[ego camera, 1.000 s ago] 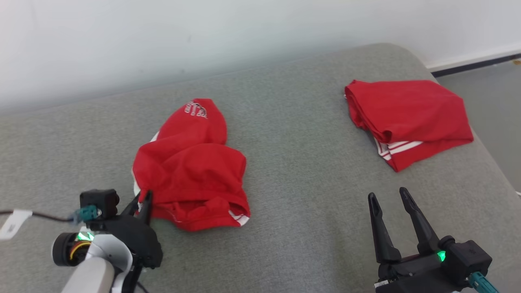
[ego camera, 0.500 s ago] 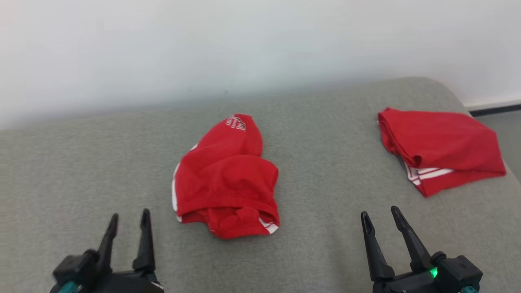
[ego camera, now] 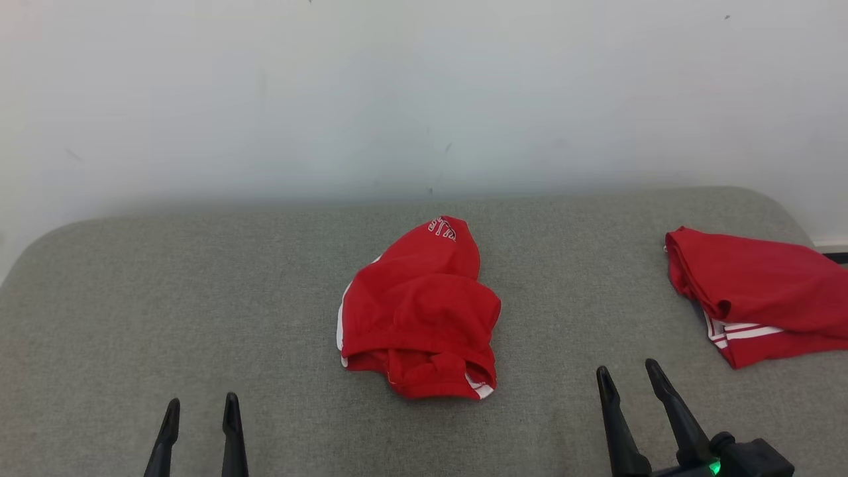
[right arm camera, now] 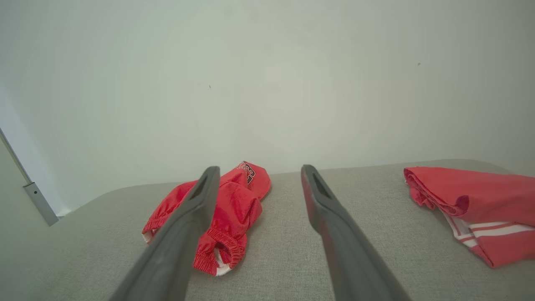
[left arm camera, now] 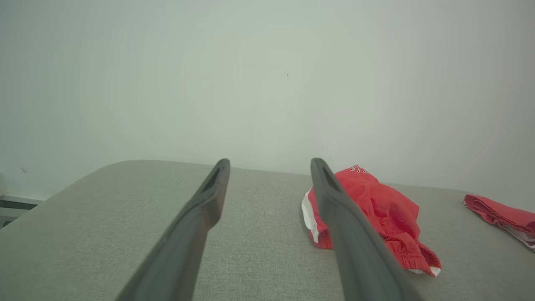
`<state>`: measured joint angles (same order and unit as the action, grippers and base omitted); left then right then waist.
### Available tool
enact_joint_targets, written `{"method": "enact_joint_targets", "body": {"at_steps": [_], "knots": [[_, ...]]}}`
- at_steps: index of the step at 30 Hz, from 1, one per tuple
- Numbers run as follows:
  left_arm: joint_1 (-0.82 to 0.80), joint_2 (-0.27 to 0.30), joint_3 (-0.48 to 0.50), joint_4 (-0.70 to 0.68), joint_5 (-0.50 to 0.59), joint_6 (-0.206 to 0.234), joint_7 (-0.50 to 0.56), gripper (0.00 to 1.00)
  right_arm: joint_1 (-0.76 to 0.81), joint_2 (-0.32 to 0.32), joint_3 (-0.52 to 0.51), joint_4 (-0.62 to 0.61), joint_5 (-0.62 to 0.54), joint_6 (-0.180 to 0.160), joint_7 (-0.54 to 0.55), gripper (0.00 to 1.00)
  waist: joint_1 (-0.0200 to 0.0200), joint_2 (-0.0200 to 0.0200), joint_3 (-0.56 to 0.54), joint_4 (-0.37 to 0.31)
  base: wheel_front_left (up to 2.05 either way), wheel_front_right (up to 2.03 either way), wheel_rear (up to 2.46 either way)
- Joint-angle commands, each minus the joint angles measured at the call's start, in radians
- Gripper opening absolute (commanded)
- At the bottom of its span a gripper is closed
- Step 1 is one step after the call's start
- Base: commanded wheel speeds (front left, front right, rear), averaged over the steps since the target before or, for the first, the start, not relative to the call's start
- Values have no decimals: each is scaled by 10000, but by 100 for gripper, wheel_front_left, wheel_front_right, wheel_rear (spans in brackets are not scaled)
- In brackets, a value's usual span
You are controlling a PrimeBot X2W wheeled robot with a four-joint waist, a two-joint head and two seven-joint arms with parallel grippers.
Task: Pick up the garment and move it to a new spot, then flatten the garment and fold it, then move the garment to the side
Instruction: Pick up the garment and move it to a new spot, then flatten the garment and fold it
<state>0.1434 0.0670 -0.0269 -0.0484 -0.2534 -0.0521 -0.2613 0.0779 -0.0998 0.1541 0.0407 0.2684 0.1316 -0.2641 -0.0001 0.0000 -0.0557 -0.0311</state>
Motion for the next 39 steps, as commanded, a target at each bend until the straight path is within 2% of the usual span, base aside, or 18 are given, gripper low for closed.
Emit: {"method": "enact_joint_targets", "body": {"at_steps": [1, 9, 23, 39], "knots": [[281, -61, 80, -122, 261, 14, -39, 100, 244, -111, -65, -10, -25, -21, -6, 100, 1, 0, -267, 208, 0, 0, 0], [1234, -169, -133, 59, 1145, 16, -40, 100, 913, -230, -214, -37, -137, -22, -6, 100, 1, 0, -612, 195, 0, 0, 0], [1317, -171, -640, 263, 945, 320, -40, 100, 1018, -186, -302, -16, -48, -22, -6, 100, 1, 0, -690, 190, 0, 0, 0], [1308, -171, -763, 246, 1060, 346, -41, 100, 1074, -110, -444, 30, -89, -22, -6, 100, 1, 0, -802, 297, 0, 0, 0]]}}
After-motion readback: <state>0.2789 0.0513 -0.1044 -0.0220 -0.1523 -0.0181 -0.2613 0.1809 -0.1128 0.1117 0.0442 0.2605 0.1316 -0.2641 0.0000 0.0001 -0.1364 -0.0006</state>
